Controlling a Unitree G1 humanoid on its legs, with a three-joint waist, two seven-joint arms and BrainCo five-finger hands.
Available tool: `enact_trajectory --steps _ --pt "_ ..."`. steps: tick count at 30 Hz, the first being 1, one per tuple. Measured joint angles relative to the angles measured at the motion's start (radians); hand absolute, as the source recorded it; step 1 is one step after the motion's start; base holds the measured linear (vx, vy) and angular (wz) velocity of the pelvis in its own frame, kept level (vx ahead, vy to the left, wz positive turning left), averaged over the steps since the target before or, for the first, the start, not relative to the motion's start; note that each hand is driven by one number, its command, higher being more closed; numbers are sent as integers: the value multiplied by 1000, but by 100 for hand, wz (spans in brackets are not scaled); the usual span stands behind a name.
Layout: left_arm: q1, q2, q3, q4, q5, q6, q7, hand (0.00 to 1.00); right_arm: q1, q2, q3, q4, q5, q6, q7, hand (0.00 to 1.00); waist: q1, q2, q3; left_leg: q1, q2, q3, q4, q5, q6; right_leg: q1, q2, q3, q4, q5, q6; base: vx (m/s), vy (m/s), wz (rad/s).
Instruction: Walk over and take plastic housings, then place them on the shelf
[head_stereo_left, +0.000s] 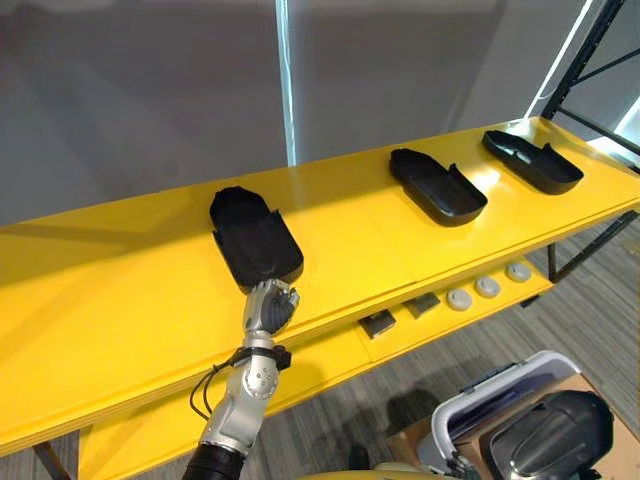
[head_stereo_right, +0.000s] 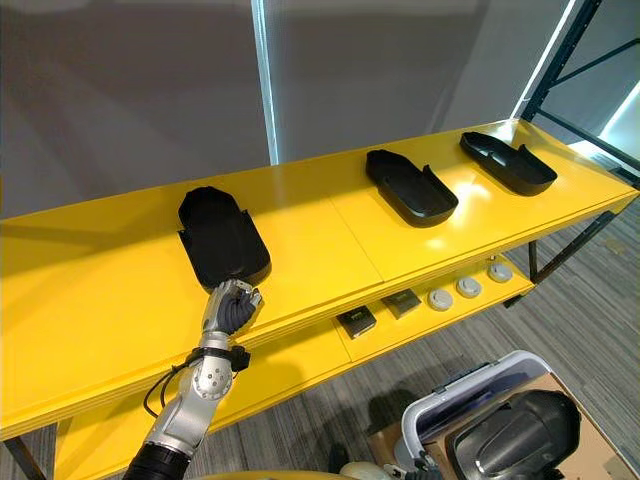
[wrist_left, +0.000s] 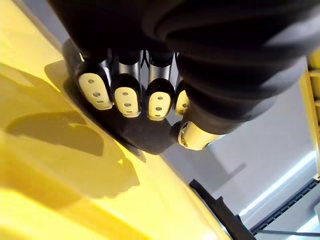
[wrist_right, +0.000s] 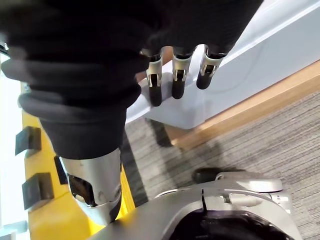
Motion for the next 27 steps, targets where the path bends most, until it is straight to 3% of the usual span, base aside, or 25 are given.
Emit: enact_trajectory --steps 8,27 --pt "-35 -2 17 36 1 26 2 100 3 -5 -1 0 -2 1 0 0 -1 10 -18 -7 1 9 -9 0 -2 -14 3 11 -5 3 2 -3 3 -3" --pt "-99 -1 107 93 1 77 42 100 2 0 -2 0 -5 10 0 0 -10 1 -20 13 -4 25 -25 1 -1 -8 2 22 -6 7 -1 -12 3 -2"
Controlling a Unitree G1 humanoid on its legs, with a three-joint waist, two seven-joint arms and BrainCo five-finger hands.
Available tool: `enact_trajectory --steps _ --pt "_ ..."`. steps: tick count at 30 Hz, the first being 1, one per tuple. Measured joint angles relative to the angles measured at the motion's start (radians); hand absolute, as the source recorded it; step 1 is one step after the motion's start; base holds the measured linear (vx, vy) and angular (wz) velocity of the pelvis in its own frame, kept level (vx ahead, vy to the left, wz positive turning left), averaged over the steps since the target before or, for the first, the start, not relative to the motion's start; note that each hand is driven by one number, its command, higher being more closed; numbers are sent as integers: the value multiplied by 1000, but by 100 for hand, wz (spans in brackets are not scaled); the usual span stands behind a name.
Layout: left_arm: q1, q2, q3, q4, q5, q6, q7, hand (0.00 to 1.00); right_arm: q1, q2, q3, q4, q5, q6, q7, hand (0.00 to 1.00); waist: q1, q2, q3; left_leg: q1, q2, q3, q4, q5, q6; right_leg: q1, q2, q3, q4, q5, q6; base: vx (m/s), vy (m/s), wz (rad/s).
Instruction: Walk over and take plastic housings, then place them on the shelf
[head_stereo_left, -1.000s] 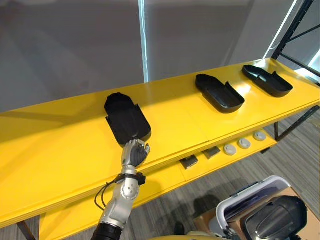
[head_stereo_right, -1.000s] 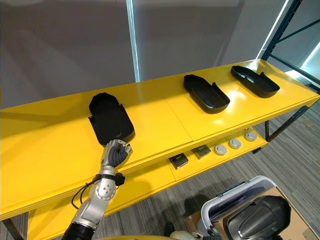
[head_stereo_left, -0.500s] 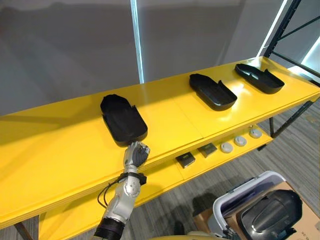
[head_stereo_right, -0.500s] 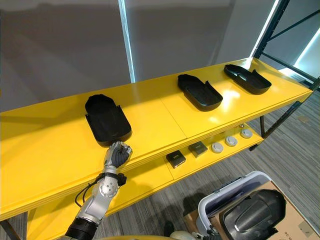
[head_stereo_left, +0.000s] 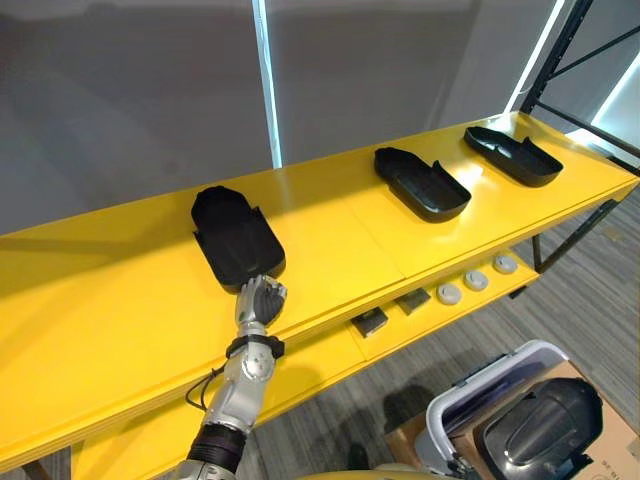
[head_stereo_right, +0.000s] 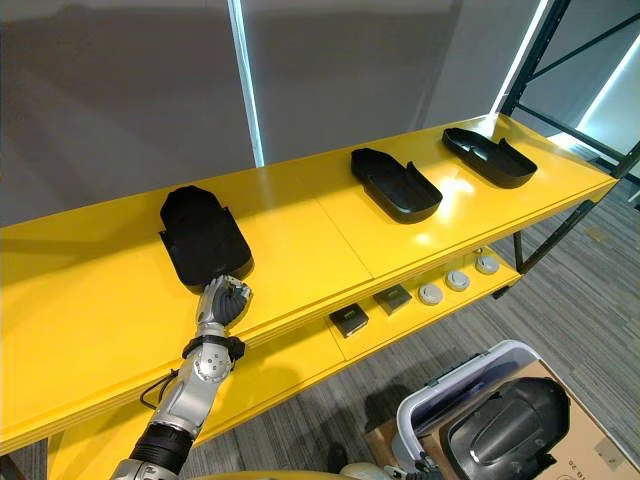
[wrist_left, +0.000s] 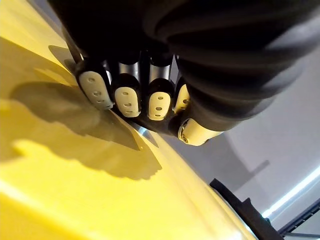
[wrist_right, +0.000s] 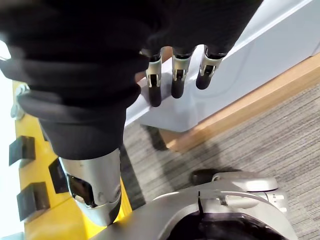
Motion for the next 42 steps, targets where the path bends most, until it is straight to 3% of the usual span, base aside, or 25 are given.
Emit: enact_trajectory --steps 11,14,19,21,23,27,31,34,38,42 --pt "1 0 23 -15 -2 4 0 100 -6 4 0 0 -14 1 0 0 -13 -8 5 12 0 3 -1 -1 0 9 0 2 -2 -1 1 -14 1 0" --pt "13 0 9 -124 -28 -5 1 100 -7 4 0 0 -12 1 0 0 -12 -6 6 12 0 -1 -1 -1 0 9 0 -1 0 -1 2 -5 0 3" --pt "14 0 -6 -414 -80 -78 8 100 -10 -2 -4 7 -10 -1 -2 0 -10 7 14 11 -4 -22 0 -1 2 19 -5 -13 1 -4 5 -18 6 9" --pt "13 1 2 -531 -90 -114 42 100 -15 -4 -7 31 -9 -3 -2 0 2 8 15 12 -4 -29 1 -1 3 23 -5 -17 1 -4 5 -26 1 8" --pt "12 1 45 -612 -91 -135 65 100 -14 -8 -8 41 -6 -5 -5 0 15 10 16 13 -4 -36 2 -1 3 29 -6 -22 1 -6 4 -31 -5 10" --pt "13 1 300 -693 -147 -163 174 100 -15 -14 -10 71 10 -14 -9 0 23 15 20 16 -1 -72 9 -2 3 32 -8 -50 45 -37 2 -43 -15 23" --pt "94 -4 550 -685 -203 -159 279 100 -9 -17 -13 78 10 -16 -10 0 65 15 27 16 5 -90 2 -4 6 37 -5 -69 47 -47 -2 -33 -25 16" --pt "186 -31 661 -631 -244 -130 350 100 -11 -10 -28 80 11 -9 -21 0 83 10 32 15 8 -111 0 -4 4 44 -4 -91 55 -64 0 -4 -31 24" --pt "293 -87 705 -496 -313 -94 375 100 -14 3 -39 64 13 -7 -30 0 108 9 31 15 12 -115 3 -7 4 43 -6 -111 77 -84 -3 35 -3 16" --pt "376 -182 726 -278 -485 -73 363 100 -18 13 -23 -14 13 1 -30 0 126 4 26 13 19 -103 53 -48 -1 45 -9 -113 115 -116 -2 43 20 -4"
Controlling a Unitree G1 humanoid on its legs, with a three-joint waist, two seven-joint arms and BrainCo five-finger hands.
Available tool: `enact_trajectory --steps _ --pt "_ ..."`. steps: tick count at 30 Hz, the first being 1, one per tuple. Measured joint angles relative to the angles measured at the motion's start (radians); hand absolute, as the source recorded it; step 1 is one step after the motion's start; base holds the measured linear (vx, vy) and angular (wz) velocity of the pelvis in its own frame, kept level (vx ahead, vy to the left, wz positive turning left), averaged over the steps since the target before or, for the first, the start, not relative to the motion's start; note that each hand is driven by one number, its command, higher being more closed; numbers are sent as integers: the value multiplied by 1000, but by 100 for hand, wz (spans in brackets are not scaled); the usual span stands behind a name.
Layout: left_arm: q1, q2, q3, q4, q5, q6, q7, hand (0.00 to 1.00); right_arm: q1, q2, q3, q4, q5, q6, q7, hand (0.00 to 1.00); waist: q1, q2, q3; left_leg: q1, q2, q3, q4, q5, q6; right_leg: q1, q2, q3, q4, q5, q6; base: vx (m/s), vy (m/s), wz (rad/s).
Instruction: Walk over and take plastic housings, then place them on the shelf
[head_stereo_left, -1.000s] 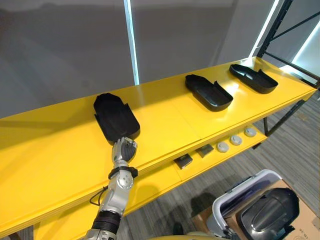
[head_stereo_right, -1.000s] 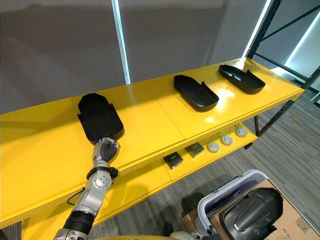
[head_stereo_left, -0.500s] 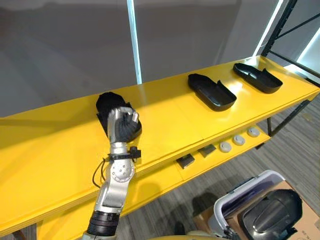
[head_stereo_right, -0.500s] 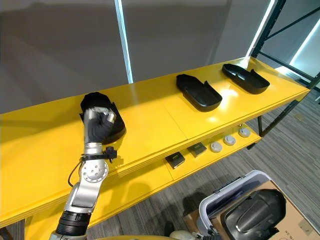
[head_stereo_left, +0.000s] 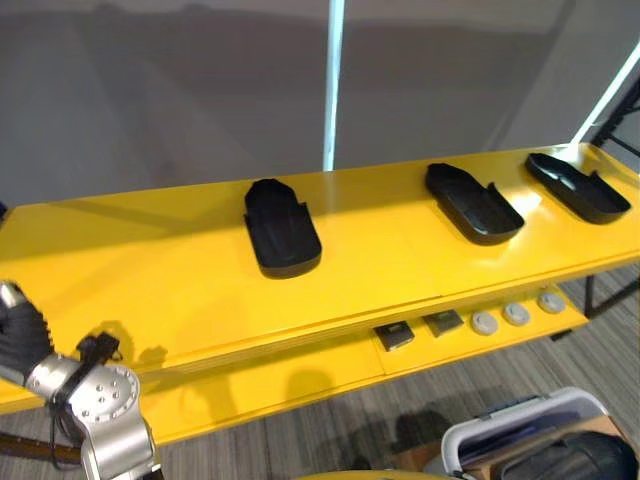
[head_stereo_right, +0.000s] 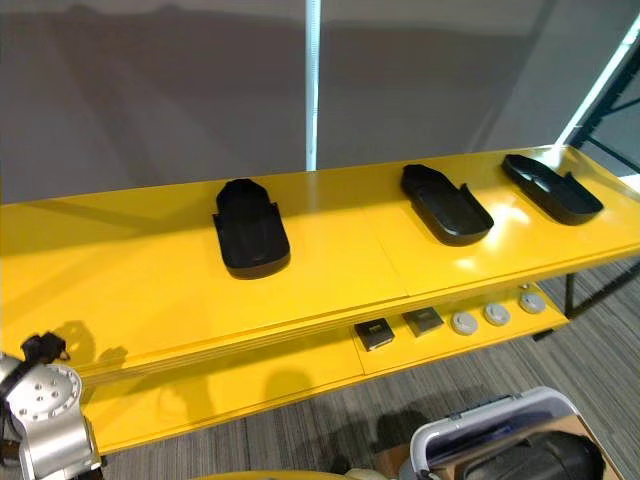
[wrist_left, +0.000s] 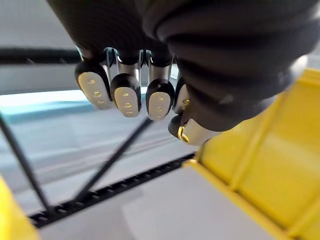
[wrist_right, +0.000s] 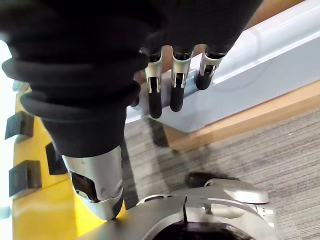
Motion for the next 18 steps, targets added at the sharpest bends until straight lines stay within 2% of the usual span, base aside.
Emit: enact_trajectory --steps 3,5,6,7,8,9,12,18 --pt "23 0 -36 235 -88 15 -90 100 -9 18 17 -64 0 4 -1 0 0 -11 -8 -1 4 19 38 -14 -2 6 -5 -9 22 -19 3 57 23 5" --pt "22 9 -135 402 -106 17 -186 100 -25 34 18 -92 1 5 -1 0 4 -11 -11 -1 1 21 37 -14 -2 8 -10 -16 22 -22 7 34 26 9" --pt "22 12 -165 446 -107 17 -206 0 -29 39 19 -99 2 4 0 0 5 -9 -12 -1 1 21 36 -14 -2 8 -10 -16 21 -22 7 0 0 0" --pt "17 16 -220 531 -107 17 -252 0 -35 54 20 -103 5 4 0 0 9 -2 -19 -1 0 21 34 -14 -2 8 -10 -16 17 -22 7 0 0 0" --pt "15 17 -236 555 -106 17 -268 0 -37 57 20 -102 5 4 0 0 10 0 -21 -1 0 21 33 -14 -2 8 -10 -16 17 -22 7 0 0 0" --pt "6 20 -300 634 -106 16 -321 0 -38 68 20 -97 8 4 0 0 16 10 -25 -1 0 19 32 -13 -4 8 -10 -16 15 -22 7 0 0 0" --pt "-3 27 -348 704 -105 11 -402 0 -52 65 11 -58 25 6 -2 0 19 17 -22 4 1 15 13 6 -20 7 -8 -22 15 -22 6 -24 -22 5" --pt "-27 70 -420 758 -94 -8 -456 0 -77 51 11 -23 28 8 -15 0 19 29 -14 5 10 19 -2 20 -29 6 6 -16 -3 -4 -11 -68 -36 -3"
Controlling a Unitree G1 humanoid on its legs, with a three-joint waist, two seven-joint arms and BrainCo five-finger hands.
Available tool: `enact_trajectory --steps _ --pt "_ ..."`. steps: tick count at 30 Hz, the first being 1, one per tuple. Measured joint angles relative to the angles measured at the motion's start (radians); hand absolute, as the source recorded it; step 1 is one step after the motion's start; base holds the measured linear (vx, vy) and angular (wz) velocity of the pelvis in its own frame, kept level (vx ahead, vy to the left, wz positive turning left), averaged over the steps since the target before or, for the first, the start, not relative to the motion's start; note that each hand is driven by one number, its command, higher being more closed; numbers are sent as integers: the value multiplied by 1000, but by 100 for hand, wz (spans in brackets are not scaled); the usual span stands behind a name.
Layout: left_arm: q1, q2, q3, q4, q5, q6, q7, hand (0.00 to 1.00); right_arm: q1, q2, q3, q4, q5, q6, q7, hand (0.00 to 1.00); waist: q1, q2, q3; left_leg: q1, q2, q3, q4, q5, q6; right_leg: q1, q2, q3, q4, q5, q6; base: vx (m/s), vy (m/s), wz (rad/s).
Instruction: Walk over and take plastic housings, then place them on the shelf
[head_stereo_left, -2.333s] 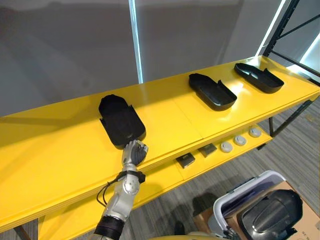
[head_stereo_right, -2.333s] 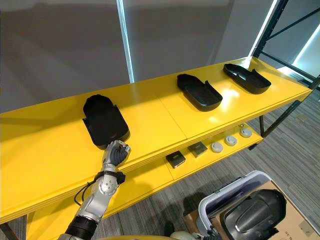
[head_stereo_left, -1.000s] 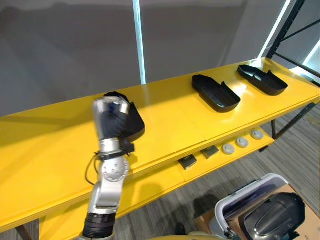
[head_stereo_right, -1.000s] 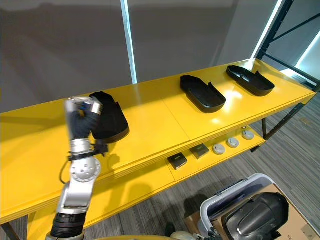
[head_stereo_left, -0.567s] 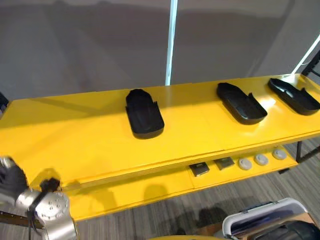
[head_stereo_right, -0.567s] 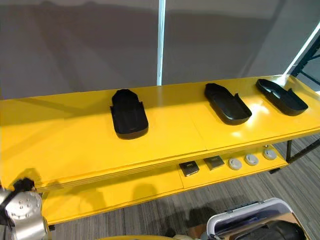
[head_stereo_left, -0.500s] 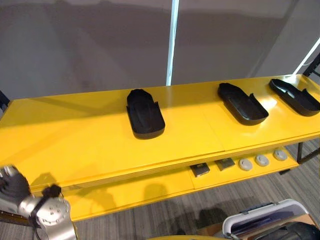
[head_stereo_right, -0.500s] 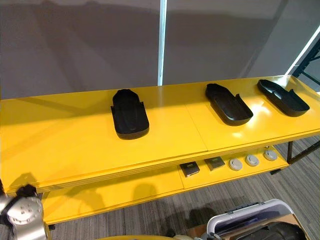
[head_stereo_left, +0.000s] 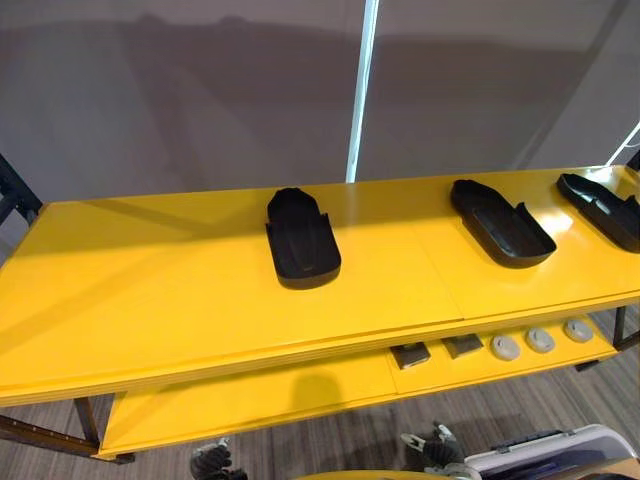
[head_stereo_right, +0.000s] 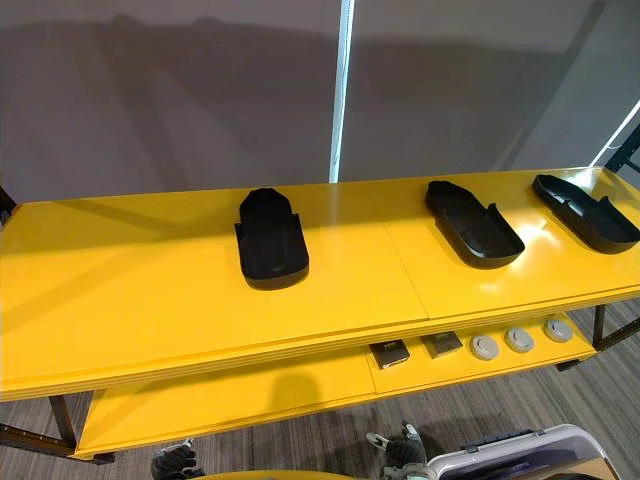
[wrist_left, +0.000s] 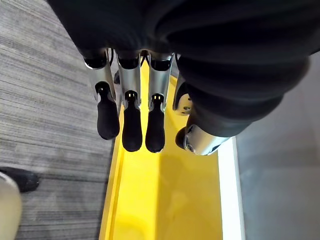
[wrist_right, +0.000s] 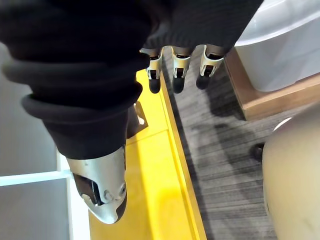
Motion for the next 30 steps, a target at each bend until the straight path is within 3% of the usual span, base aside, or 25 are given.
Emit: enact_trajectory --steps 5,12,15,17,18,21,22,24,26,28,29,30 --pt "-15 22 -33 22 20 -6 -21 0 -12 -4 0 0 5 0 -2 0 -24 4 6 -4 8 21 -18 3 -5 -4 16 26 -39 26 -3 -42 -22 -16" --pt "-49 33 -99 44 68 -6 -43 0 -19 -5 1 -2 4 0 -3 0 -35 5 22 -6 25 58 -14 -1 -8 -24 36 55 -31 17 -9 25 -10 -14" --pt "-63 33 -96 47 69 -6 -43 0 -30 -10 3 -15 -9 -1 -3 0 -35 6 48 -13 43 73 63 -49 -17 -36 51 98 12 -4 -23 69 6 -37" --pt "-70 35 -87 45 67 -6 -41 0 -48 -13 11 -14 -18 -1 -4 0 -27 2 51 -59 32 41 167 -67 -9 -71 52 159 39 -7 -24 81 1 -100" --pt "-76 30 -85 43 66 -6 -37 0 -78 -28 17 -15 -30 -2 -6 0 -18 7 54 -102 16 -53 243 -95 22 -102 53 225 65 -4 -25 53 -16 -119" --pt "-94 16 -97 46 66 -9 -36 0 -107 -54 31 -24 -38 -3 -11 0 -36 47 67 -84 12 -159 259 -144 6 -132 75 298 109 -14 -7 59 84 -102" --pt "-117 18 -99 48 66 -10 -36 0 -107 -59 31 -33 -39 -4 -18 0 -51 53 71 -71 7 -142 248 -151 10 -147 80 325 126 -19 0 37 179 -75" --pt "-162 30 -98 49 66 -16 -34 0 -123 -50 32 -46 -48 -7 -22 0 -47 46 77 -74 -5 -74 243 -161 27 -200 87 396 162 -13 20 -36 147 -112" --pt "-203 57 -98 46 68 -29 -28 0 -190 -19 49 -56 -66 -19 -23 0 -47 9 114 -102 -30 31 240 -173 48 -274 101 527 153 51 75 -142 175 -180" --pt "-220 73 -116 45 72 -32 -26 0 -232 -15 73 -68 -75 -20 -25 0 -49 -3 132 -116 -32 108 227 -181 63 -306 104 568 77 142 101 -218 133 -151" --pt "-235 74 -129 46 84 -32 -26 0 -237 -12 79 -80 -82 -16 -25 0 -49 -2 146 -142 -31 172 233 -186 82 -316 95 510 6 211 84 -204 79 -138" --pt "-241 73 -132 45 88 -31 -26 0 -235 -14 79 -76 -83 -9 -25 0 -47 -5 152 -147 -30 213 236 -193 93 -340 87 379 65 168 42 -151 44 -114"
